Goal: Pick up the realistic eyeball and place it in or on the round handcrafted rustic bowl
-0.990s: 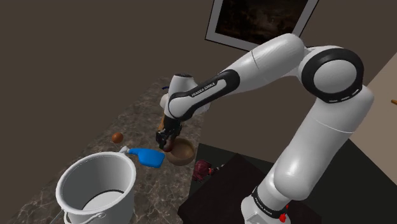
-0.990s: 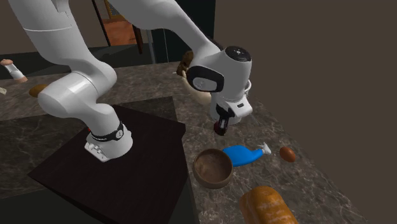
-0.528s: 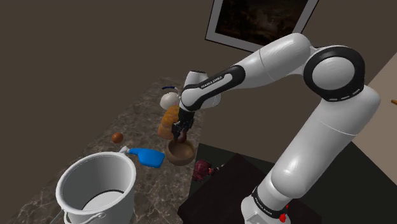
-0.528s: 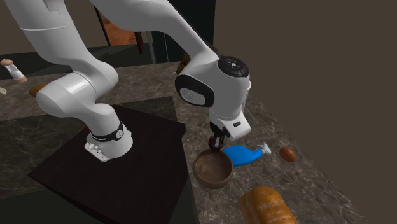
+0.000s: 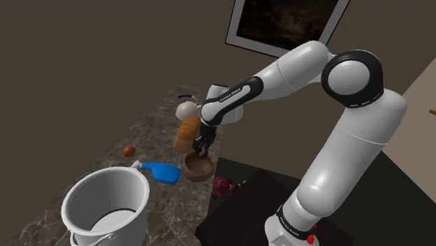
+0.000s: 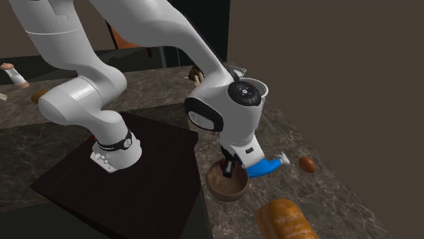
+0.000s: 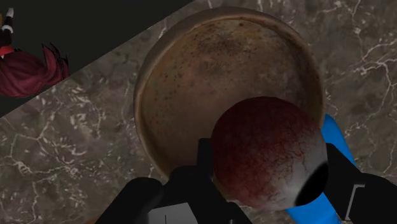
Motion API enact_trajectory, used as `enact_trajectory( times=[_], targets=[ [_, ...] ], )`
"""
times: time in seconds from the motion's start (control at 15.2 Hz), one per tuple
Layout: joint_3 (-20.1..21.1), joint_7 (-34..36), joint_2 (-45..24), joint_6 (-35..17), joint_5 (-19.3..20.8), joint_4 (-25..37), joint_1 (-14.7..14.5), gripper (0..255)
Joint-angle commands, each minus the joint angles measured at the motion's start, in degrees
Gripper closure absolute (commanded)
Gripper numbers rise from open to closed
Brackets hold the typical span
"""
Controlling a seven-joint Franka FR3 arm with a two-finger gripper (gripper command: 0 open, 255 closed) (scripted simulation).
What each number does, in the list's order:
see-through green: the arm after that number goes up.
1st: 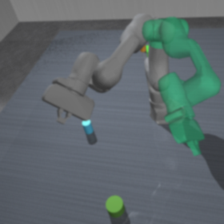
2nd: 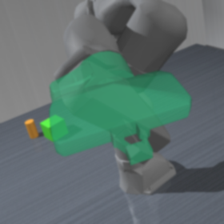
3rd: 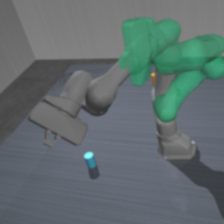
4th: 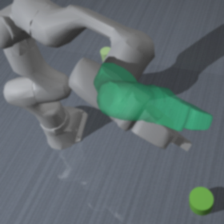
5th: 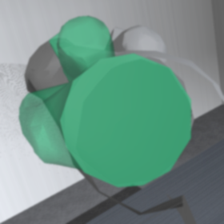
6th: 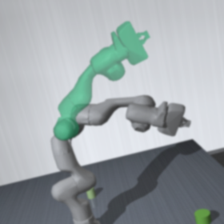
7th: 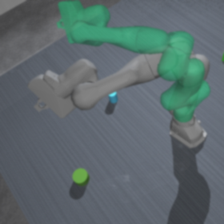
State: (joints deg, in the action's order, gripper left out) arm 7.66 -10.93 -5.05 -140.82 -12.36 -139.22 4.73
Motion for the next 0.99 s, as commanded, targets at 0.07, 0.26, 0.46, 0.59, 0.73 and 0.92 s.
enact_trajectory(
  times=[0.07,0.26,0.46,0.59,0.73,0.92],
  targets=[
    [0.06,-0.45,-2.09,-2.56,-0.26,-0.46,-0.05,255],
    [0.12,-0.84,-4.27,-4.86,-0.46,-0.59,-0.09,255],
    [0.14,-1.02,-5.27,-5.87,-0.56,-0.61,-0.11,255],
    [0.14,-1.02,-5.27,-5.87,-0.56,-0.6,-0.11,255],
    [0.14,-1.02,-5.27,-5.87,-0.56,-0.6,-0.11,255],
    [0.14,-1.02,-5.27,-5.87,-0.56,-0.61,-0.11,0]
  ],
)
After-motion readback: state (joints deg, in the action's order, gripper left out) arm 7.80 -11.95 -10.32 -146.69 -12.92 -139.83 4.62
